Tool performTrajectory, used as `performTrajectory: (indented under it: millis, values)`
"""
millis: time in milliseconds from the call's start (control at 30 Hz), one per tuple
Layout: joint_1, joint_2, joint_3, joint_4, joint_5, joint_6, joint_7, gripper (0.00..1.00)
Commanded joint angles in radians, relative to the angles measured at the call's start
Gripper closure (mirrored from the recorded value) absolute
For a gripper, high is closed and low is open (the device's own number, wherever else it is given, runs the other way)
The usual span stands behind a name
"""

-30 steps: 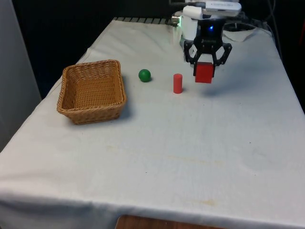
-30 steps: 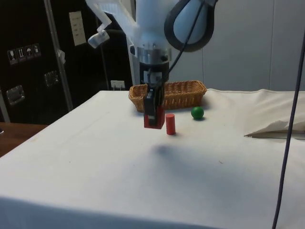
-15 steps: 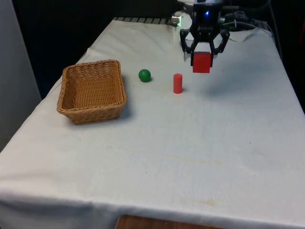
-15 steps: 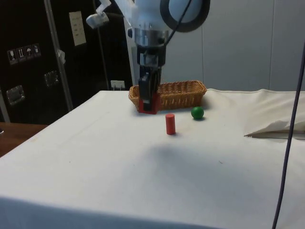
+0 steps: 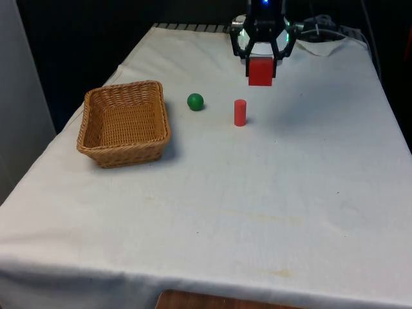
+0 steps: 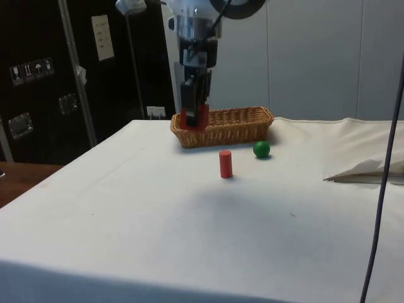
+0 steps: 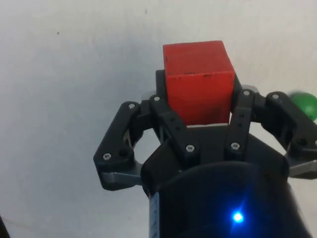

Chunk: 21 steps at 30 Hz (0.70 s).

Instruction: Pick up the object to the left of the cylinder and place it into the basket.

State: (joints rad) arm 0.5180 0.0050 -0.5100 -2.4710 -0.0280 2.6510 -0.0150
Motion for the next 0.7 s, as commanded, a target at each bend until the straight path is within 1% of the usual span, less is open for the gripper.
performTrajectory:
  millis: [0, 67, 133, 167, 200, 233, 267, 300, 400, 600, 633, 667]
  values:
    - [-0.001, -0.002, -0.005, 0.001, 0.0, -0.002, -0.006, 1.0]
    - [-0.007, -0.009, -0.018, 0.004, -0.003, -0.011, -0.021, 1.0]
    - [-0.008, -0.009, -0.029, 0.006, -0.001, -0.013, -0.035, 1.0]
    - [-0.01, -0.009, -0.041, 0.008, 0.001, -0.014, -0.049, 1.0]
    - [-0.011, -0.009, -0.047, 0.009, 0.001, -0.015, -0.056, 1.0]
    - [-0.011, -0.009, -0.053, 0.01, 0.002, -0.015, -0.062, 1.0]
    - [-0.008, -0.004, -0.054, 0.009, 0.0, -0.005, -0.058, 1.0]
    - [-0.012, -0.008, -0.059, 0.011, 0.003, -0.015, -0.069, 1.0]
    - [-0.014, -0.006, -0.082, 0.015, 0.004, -0.013, -0.095, 1.0]
    - [-0.019, -0.002, -0.116, 0.021, 0.01, -0.012, -0.135, 1.0]
    - [-0.019, -0.002, -0.116, 0.021, 0.01, -0.012, -0.135, 1.0]
    - [-0.019, 0.0, -0.122, 0.023, 0.011, -0.012, -0.143, 1.0]
